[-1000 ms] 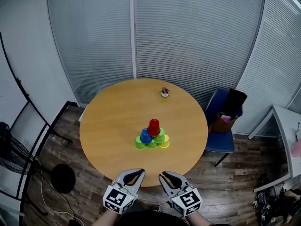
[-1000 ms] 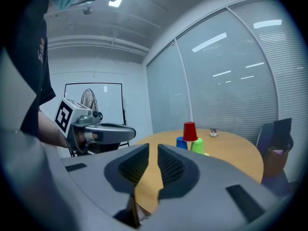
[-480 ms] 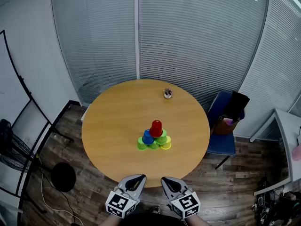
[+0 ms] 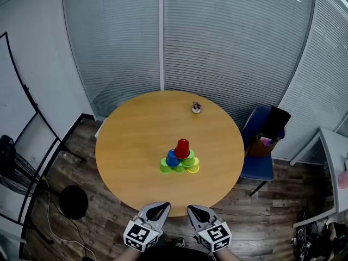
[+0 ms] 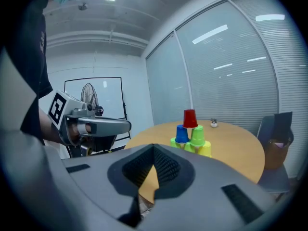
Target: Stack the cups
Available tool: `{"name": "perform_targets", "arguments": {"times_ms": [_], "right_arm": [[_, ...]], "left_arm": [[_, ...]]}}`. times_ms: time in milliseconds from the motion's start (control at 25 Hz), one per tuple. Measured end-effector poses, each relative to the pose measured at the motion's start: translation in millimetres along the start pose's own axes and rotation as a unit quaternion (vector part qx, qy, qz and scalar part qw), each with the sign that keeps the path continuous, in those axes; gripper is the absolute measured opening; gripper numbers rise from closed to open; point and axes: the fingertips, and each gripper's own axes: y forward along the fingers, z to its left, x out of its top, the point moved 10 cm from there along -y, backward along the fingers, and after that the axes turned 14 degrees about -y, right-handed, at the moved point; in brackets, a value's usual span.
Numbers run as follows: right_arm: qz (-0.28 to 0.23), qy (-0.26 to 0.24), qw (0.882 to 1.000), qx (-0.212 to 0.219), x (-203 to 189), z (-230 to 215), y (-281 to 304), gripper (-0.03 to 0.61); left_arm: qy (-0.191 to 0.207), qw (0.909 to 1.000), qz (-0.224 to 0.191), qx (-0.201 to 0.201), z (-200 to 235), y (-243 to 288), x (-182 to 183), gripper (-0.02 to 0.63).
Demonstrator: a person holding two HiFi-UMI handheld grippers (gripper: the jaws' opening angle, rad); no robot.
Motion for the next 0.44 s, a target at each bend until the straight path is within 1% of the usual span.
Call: {"name": "perform_targets", "arguments": {"times_ms": [200, 440], "right_arm": [[0.001, 0.001, 1.0, -0.001, 0.1, -3.2, 0.3, 0.014], [0.002, 0.0, 1.0, -0.002, -1.0, -7.2, -1.3, 0.014]], "left_arm": [[0.0, 0.9999, 0.012, -0.002, -0.9, 3.8, 0.9, 0.009], [0.0, 1.0, 0.003, -0.004, -2.0, 9.5, 0.0, 0.009]]}}
